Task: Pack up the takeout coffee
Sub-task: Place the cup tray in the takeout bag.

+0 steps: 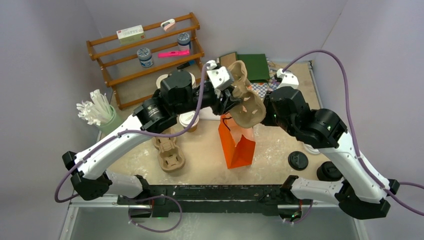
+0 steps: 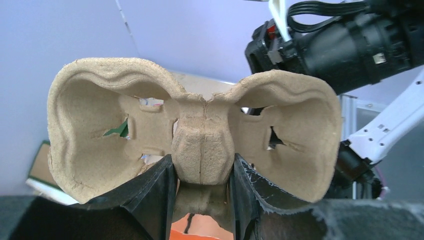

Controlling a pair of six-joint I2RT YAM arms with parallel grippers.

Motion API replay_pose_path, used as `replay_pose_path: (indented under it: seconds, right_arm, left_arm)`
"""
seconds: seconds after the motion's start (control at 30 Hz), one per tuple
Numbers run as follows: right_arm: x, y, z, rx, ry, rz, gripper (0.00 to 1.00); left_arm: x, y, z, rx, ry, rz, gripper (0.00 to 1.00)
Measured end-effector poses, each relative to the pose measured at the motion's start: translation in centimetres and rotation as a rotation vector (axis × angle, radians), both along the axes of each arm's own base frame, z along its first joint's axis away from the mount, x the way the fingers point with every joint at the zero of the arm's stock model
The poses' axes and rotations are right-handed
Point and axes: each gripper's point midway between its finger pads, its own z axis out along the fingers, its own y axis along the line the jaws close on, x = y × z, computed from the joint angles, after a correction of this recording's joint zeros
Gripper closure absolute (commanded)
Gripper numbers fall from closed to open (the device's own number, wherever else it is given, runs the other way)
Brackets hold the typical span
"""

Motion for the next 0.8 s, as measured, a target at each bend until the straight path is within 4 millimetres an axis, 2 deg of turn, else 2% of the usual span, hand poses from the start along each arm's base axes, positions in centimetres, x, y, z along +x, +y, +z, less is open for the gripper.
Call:
replay_pose_path:
  seconds: [0.2, 0.33, 0.37, 0.47, 0.8]
  right_arm:
    - [-0.1, -0.7, 0.6, 0.015, -0.031, -0.023, 0.87]
    - [-0.4, -1.2, 0.9, 0.044, -0.058, -0.026, 0.91]
    - [-0.4, -1.2, 0.9, 0.056, -0.07, -0.028, 0.92]
    - [-0.2, -1.1, 0.8, 0.058, -0.074, -0.028, 0.93]
    - [0.4, -1.0, 0.7, 0.057, -0.097, -0.048, 0.96]
  left_arm:
    - [-1.4, -0.7, 0.0, -0.078, 0.087, -0.059, 0.59]
    - [-2.2, -1.4, -1.2, -0.11, 0.174, -0.11, 0.59]
    - [-2.6, -1.6, -2.2, -0.128, 0.273, -0.142, 0.59]
    - [-2.6, -1.5, -2.1, -0.147, 0.302, -0.146, 0.59]
    - [-2.7, -0.6, -4.0, -0.151, 0.533, -0.173, 0.61]
